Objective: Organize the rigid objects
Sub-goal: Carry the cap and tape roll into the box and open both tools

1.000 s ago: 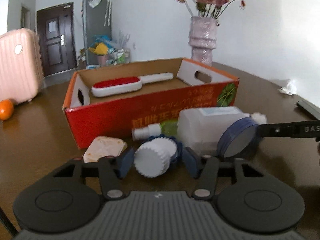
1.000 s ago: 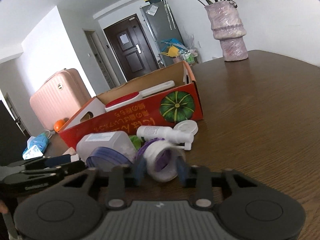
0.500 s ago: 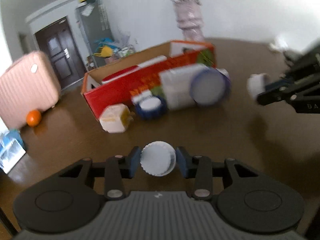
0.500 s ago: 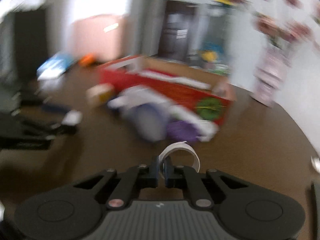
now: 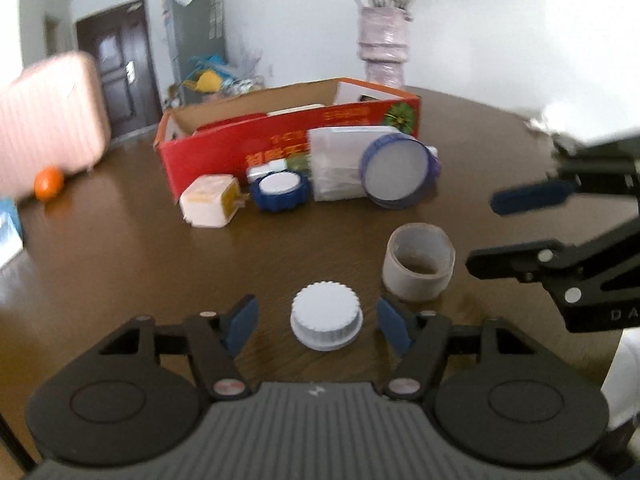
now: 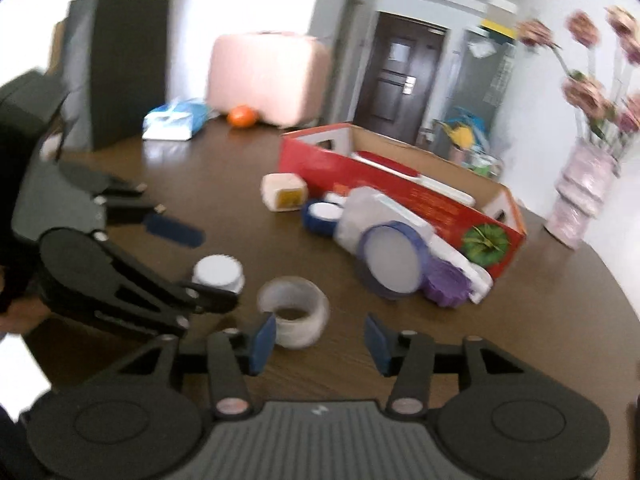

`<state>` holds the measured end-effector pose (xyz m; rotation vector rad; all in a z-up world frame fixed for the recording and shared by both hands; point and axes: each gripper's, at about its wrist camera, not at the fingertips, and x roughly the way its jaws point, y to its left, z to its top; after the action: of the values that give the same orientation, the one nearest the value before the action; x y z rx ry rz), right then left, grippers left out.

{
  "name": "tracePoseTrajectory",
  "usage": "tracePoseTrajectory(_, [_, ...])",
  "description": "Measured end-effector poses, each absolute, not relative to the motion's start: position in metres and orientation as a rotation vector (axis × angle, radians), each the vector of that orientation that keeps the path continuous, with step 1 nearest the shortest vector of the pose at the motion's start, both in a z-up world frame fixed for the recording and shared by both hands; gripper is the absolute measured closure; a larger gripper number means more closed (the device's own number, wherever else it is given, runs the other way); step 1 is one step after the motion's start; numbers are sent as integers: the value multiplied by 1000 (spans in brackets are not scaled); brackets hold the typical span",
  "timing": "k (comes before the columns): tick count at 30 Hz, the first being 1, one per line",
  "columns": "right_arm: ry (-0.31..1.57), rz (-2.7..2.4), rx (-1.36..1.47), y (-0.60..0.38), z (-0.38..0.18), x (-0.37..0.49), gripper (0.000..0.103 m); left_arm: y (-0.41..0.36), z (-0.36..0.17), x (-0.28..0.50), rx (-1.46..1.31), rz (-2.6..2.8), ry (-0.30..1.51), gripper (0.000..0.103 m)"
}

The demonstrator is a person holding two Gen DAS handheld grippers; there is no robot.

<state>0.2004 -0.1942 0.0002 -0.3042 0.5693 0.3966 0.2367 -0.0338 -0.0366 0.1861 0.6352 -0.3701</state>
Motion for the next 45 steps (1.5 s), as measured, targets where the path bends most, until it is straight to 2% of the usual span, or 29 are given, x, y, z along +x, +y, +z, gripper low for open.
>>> tracePoseTrajectory(3, [589,386,-239,-196,-5,209,53,-30,-38,241,141,-363,652,50])
tracePoseTrajectory(5, [583,407,-238,-190,-8,211,48,-26,-38,243,122,-366,655,62])
tracePoseTrajectory(9, [588,443,-235,-172,-18,220,47,-21,-38,243,90,-375,650,62])
tracePoseTrajectory(11, [594,446,-230,-166,-21,226,52,-18,-38,243,91,-337,645,62])
tracePoseTrajectory(14, [612,438,-218,-161,-26,237,52,-8,-35,240,65,-316,646,62])
tracePoseTrajectory(16, [613,446,-208,-158,-26,239,59,-4,-34,237,65,-306,646,62])
tracePoseTrajectory(34, [497,250,-80,-219,9,175,60,-22,8,190,19,-320,503,62])
tracePoseTrajectory(40, [460,261,-59,-223,18,169,60,-23,21,193,9,-284,476,62])
tracePoseTrajectory(45, [422,268,-45,-229,32,192,60,-26,40,226,-17,-244,428,62])
